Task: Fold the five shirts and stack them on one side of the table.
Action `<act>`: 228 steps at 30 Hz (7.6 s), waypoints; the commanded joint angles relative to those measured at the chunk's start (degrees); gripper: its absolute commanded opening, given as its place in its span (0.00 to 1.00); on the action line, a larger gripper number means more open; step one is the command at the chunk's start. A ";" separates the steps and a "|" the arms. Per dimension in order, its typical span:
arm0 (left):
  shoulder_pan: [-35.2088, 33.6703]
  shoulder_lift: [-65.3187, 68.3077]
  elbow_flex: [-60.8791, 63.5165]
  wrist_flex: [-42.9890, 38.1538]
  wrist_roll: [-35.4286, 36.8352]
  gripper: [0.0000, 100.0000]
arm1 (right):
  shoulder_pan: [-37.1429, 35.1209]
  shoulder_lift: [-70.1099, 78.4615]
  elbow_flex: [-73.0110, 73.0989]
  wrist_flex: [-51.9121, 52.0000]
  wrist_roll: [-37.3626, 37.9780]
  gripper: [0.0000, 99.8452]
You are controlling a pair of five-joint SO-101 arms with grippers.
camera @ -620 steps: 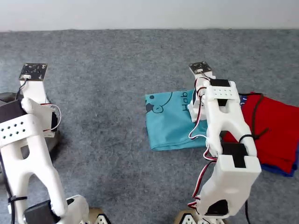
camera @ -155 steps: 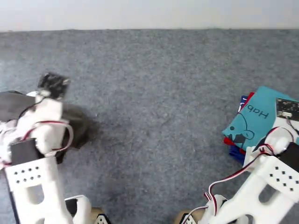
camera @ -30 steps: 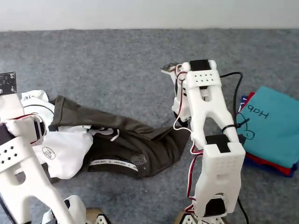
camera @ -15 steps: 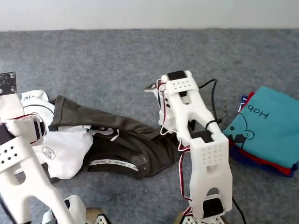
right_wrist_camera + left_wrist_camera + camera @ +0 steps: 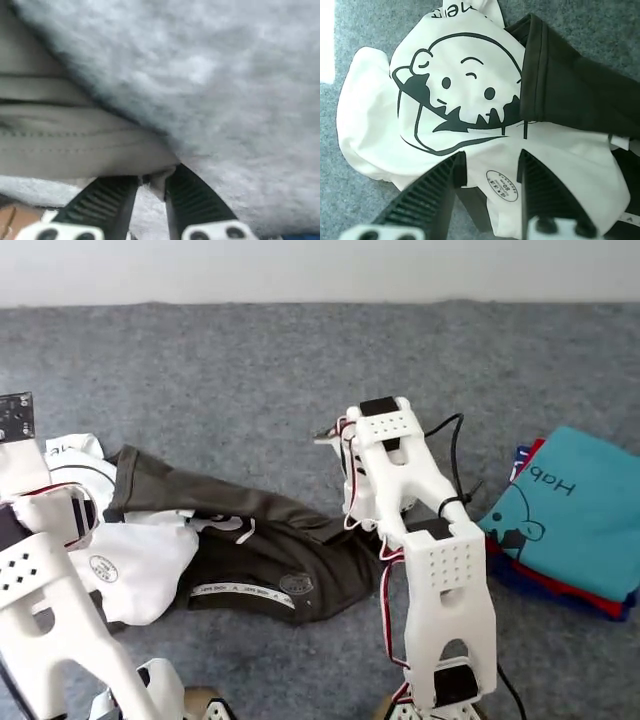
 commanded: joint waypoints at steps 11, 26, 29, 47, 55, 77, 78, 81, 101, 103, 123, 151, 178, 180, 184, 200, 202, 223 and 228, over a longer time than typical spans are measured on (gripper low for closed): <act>-0.35 -0.18 -2.51 -0.70 0.62 0.17 | 9.45 -28.97 0.62 2.51 8.53 0.01; -2.46 27.87 -8.57 3.08 -2.29 0.18 | 14.37 -59.47 0.35 2.33 9.76 0.01; -4.57 37.89 -13.93 3.08 -3.52 0.18 | 15.78 -62.90 0.35 2.33 9.76 0.01; -21.89 62.86 -70.46 21.63 -10.90 0.18 | 22.29 -65.45 2.29 2.24 12.92 0.01; -13.80 46.33 -67.56 21.54 -13.71 0.18 | 16.84 -65.45 11.69 2.24 12.66 0.01; 36.75 44.04 -29.23 19.16 -26.99 0.22 | 16.57 -65.45 20.13 1.54 8.18 0.01; 37.10 45.71 -30.02 18.64 -26.81 0.22 | 16.57 -65.45 20.13 1.54 7.91 0.01; 36.92 49.85 -33.27 17.05 -26.64 0.22 | 16.66 -65.45 20.13 1.54 7.91 0.01; 37.01 70.33 -46.73 16.79 -26.64 0.11 | 16.66 -65.45 20.13 1.63 7.21 0.01; 37.01 70.86 -47.87 17.05 -26.64 0.10 | 16.66 -65.45 20.13 1.54 7.30 0.01; 30.86 57.32 -57.45 21.36 -26.81 0.01 | 23.87 -65.98 19.78 -2.68 13.19 0.01; 39.38 27.87 -36.70 21.19 -27.87 0.01 | 19.30 -65.54 -3.52 -0.22 15.38 0.01; 45.89 55.47 -43.82 6.95 -20.84 0.18 | 18.95 -73.54 21.36 1.71 15.30 0.01; 45.98 58.46 -48.22 8.97 -20.84 0.18 | 18.95 -73.54 21.36 1.80 15.30 0.01; 45.89 65.05 -56.04 12.40 -21.01 0.15 | 18.95 -73.36 21.36 1.80 15.30 0.01; 47.03 72.09 -68.18 21.54 -21.98 0.14 | 18.95 -73.01 21.36 1.54 15.30 0.01; 47.74 71.21 -65.63 21.54 -22.07 0.14 | 18.95 -73.01 21.36 1.54 15.30 0.01; 46.68 75.78 -61.93 18.99 -20.92 0.03 | 18.95 -72.13 21.36 1.45 15.30 0.01; 46.15 75.34 -68.26 21.45 -18.02 0.01 | 18.95 -72.48 21.36 1.45 15.30 0.01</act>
